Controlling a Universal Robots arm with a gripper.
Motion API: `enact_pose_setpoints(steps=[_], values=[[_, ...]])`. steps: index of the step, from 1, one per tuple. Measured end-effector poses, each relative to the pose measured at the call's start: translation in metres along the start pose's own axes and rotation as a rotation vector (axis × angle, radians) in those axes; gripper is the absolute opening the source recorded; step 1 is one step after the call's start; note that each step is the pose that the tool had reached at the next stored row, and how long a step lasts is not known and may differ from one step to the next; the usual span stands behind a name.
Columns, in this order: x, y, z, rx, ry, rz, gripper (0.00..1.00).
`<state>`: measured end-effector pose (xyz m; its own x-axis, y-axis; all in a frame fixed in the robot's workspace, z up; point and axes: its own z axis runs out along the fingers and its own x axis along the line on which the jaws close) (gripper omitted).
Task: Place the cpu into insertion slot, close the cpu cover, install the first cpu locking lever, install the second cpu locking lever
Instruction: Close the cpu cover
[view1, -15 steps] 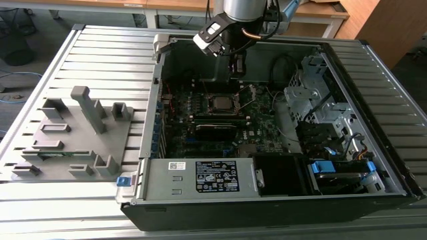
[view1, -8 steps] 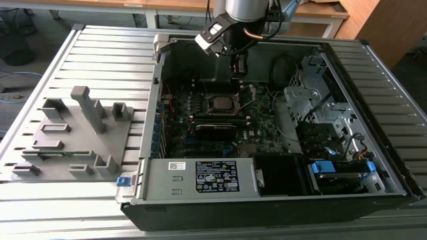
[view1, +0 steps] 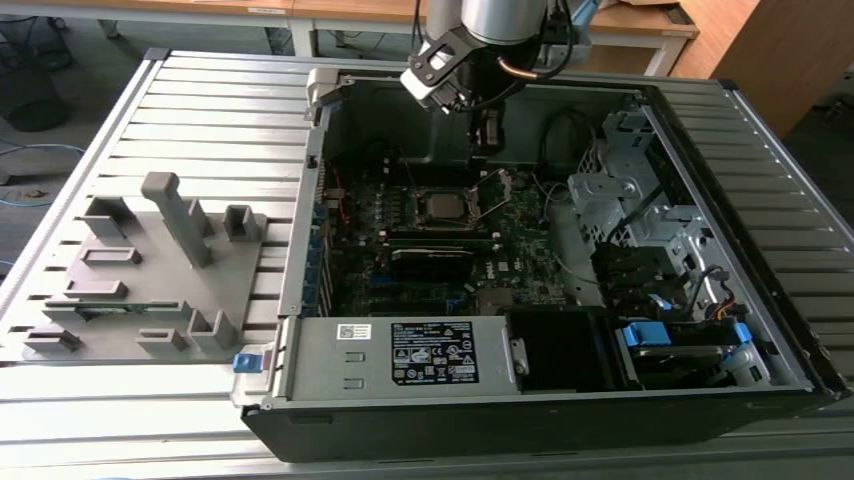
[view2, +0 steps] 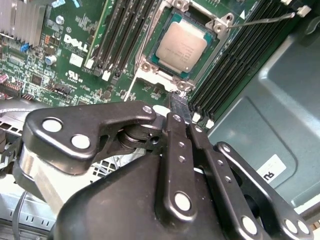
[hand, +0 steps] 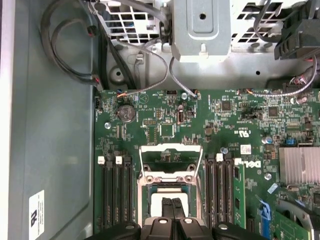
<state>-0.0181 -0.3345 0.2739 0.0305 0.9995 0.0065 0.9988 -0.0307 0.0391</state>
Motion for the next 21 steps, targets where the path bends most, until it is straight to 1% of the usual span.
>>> enact_pose_setpoints(steps=[13, 21], values=[[0.0008, 0.0156, 0.0011, 0.0000, 0.0000, 0.000, 0.10], [0.0014, 0.0268, 0.0019, 0.0001, -0.0002, 0.000, 0.10]])
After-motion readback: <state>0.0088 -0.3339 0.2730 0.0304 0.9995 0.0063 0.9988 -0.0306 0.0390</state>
